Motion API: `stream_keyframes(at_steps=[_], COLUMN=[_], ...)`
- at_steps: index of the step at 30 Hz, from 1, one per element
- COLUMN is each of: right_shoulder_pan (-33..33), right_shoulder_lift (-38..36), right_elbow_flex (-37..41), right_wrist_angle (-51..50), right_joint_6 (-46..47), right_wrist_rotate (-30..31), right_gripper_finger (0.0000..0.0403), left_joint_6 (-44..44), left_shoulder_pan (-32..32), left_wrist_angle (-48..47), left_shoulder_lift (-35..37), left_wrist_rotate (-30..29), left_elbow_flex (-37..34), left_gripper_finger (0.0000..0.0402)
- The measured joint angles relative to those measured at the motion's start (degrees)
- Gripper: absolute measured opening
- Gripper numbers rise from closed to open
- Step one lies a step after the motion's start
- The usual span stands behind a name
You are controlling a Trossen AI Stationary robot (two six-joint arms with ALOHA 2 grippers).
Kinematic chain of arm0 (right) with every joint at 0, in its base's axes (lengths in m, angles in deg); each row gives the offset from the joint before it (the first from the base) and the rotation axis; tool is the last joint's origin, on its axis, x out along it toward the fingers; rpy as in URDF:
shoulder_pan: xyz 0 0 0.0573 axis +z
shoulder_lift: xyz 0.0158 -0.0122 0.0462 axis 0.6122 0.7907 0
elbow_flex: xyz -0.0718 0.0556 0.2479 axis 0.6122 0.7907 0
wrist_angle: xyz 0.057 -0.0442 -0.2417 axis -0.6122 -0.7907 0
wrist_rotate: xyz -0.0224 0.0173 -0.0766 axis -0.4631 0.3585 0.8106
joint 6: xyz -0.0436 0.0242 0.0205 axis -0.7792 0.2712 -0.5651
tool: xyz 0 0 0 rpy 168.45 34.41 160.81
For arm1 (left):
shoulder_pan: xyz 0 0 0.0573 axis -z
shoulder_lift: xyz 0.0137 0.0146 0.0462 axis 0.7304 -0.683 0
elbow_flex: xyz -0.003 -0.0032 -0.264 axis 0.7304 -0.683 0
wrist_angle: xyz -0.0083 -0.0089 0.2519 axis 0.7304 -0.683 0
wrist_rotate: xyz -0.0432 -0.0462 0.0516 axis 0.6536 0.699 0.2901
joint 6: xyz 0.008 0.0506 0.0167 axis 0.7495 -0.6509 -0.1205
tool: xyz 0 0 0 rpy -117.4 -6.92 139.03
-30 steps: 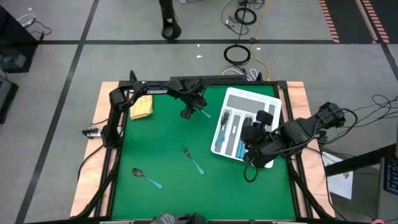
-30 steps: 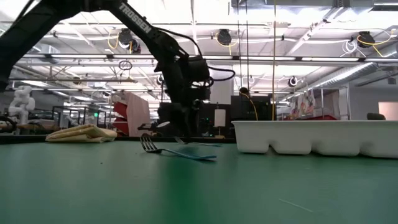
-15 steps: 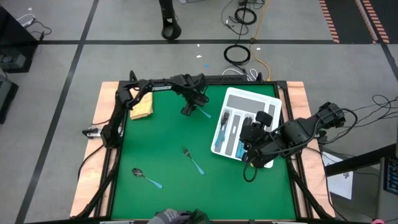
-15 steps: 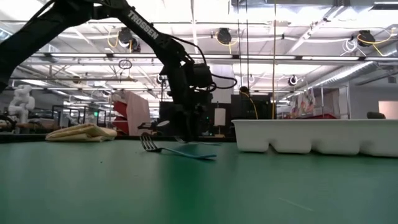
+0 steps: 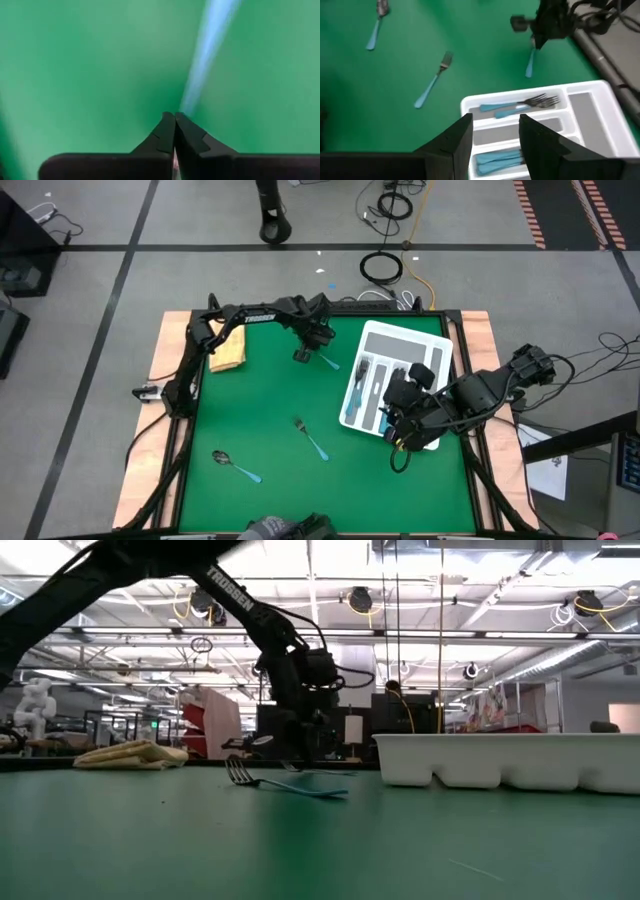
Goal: Sort silverware
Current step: Put the top blue fork into the tray
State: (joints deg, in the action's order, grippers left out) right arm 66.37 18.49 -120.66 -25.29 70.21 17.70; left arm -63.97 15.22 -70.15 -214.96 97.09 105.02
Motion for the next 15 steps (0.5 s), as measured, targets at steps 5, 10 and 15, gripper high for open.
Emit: stream_keyframes(at_steps=[5, 10, 15], right_shoulder_pan=[0.0, 0.0, 0.2], right_shoulder_lift=[0.0, 0.0, 0.0], right_elbow_flex=[0.0, 0.0, 0.0], right_wrist_angle=[0.2, 0.3, 0.7], right_joint_6=[0.9, 0.7, 0.2], right_wrist_rotate=[-0.2, 0.2, 0.1], right_gripper_finger=[0.0148, 0.0148, 0.0148], left_joint_6=[1.6, -2.6, -2.8], left_shoulder_pan=[0.5, 0.1, 0.2], left_wrist_angle=[-9.0, -12.5, -17.5], left_shoulder_lift=[1.4, 6.5, 6.6], left_wrist_rotate=[-4.2, -4.6, -4.4], left_elbow_flex=[1.4, 2.7, 2.3], left_gripper_finger=[0.0004, 0.0002, 0.0002])
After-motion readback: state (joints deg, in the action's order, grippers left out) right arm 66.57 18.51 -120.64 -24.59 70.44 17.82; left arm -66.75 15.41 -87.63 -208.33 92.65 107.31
